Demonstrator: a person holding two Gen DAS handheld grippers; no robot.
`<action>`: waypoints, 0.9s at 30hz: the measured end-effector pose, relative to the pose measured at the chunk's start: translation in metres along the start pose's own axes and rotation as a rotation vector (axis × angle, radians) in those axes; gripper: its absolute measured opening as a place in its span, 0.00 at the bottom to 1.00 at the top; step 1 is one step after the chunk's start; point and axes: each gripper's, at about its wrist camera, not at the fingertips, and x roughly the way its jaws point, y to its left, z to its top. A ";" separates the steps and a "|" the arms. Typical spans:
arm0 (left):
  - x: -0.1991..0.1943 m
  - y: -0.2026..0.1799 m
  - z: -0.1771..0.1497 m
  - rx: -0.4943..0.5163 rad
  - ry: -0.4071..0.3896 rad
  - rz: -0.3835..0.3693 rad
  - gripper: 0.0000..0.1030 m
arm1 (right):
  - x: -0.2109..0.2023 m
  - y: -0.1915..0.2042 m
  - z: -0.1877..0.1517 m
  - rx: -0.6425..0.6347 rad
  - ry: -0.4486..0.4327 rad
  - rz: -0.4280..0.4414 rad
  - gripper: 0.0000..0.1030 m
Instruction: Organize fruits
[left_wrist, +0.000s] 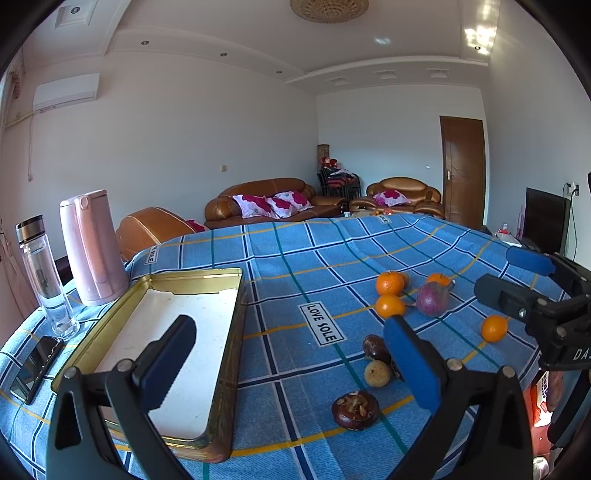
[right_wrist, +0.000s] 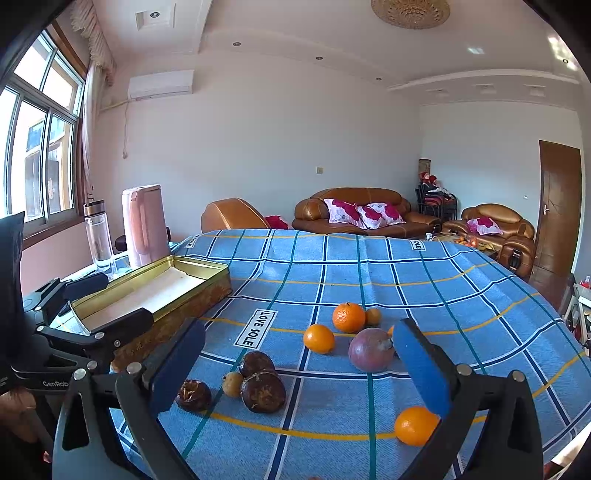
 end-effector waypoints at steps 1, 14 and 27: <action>0.000 0.000 0.000 0.001 0.000 0.000 1.00 | 0.000 0.000 0.000 0.000 0.000 0.000 0.99; 0.001 0.000 -0.001 0.003 0.003 -0.002 1.00 | 0.001 0.000 -0.002 -0.001 0.009 0.000 0.99; 0.009 -0.003 -0.006 0.007 0.024 -0.008 1.00 | 0.006 -0.002 -0.009 -0.013 0.031 -0.014 0.99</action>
